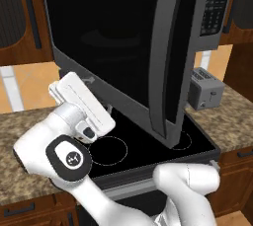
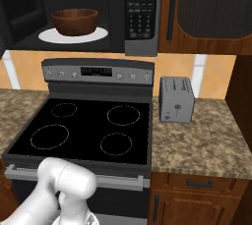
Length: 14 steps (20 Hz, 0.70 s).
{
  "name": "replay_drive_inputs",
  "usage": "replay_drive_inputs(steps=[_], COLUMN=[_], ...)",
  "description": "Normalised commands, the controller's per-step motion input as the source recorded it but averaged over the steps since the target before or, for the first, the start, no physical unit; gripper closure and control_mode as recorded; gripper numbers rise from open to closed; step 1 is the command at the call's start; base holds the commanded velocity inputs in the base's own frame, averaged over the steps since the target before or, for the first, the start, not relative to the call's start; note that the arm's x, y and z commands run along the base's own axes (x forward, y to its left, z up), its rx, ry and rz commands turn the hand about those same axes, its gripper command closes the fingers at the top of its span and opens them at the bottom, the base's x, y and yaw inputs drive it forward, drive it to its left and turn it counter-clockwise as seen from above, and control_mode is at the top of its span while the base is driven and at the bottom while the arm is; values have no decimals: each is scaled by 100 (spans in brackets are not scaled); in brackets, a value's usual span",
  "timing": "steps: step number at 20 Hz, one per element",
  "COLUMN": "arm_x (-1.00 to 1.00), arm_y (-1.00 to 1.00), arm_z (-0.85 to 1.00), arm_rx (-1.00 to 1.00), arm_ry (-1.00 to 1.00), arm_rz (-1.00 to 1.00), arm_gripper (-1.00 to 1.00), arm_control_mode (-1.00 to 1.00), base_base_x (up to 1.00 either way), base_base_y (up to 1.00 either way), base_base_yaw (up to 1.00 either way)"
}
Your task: Pick the onion from the sink and place it in the bowl. Then pick the bowl and place it in the microwave. Then close the microwave door and press the start button.
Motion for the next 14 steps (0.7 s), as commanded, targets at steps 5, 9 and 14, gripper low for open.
replay_drive_inputs(steps=[5,9,14], arm_x=[17,27,42], arm_y=[-100,-100,-99], arm_z=[54,25,15], arm_rx=[38,37,32], arm_ry=[-3,-13,-5], arm_rz=[27,32,32], arm_gripper=[-100,-100,-100], arm_control_mode=[-100,-100,-100], base_base_x=[0,0,0], base_base_y=[0,0,0], base_base_yaw=[0,0,0])
